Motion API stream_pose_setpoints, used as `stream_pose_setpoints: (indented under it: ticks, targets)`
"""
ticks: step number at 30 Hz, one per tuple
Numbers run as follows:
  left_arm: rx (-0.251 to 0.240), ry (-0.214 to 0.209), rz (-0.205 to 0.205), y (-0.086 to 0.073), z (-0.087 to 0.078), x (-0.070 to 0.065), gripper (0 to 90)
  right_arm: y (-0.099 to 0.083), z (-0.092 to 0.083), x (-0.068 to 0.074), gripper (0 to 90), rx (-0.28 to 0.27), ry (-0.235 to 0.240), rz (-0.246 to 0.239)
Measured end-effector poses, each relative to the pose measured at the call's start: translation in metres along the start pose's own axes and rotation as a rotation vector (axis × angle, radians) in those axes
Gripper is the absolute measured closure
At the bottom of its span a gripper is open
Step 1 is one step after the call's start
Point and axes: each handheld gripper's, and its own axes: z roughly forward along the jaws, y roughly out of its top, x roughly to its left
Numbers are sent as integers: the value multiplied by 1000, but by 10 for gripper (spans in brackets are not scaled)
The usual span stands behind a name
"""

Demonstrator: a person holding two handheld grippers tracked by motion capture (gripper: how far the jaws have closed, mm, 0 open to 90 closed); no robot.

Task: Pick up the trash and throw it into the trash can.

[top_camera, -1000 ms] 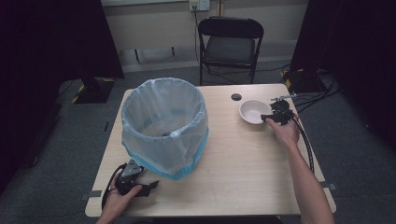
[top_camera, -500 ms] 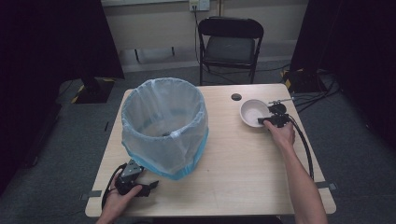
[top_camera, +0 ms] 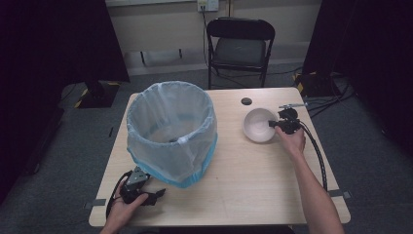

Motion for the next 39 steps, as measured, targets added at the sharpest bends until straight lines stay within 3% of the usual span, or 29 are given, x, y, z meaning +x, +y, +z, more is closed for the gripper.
stream_pose_setpoints:
  ticks: [12,30,39]
  targets:
    - [1,0,0,0,0,0,133,9,-29,23,871,-54,61,-16]
    - [1,0,0,0,0,0,134,28,-88,60,872,-189,111,-75]
    - [1,0,0,0,0,0,133,36,-106,72,872,-239,137,-92]
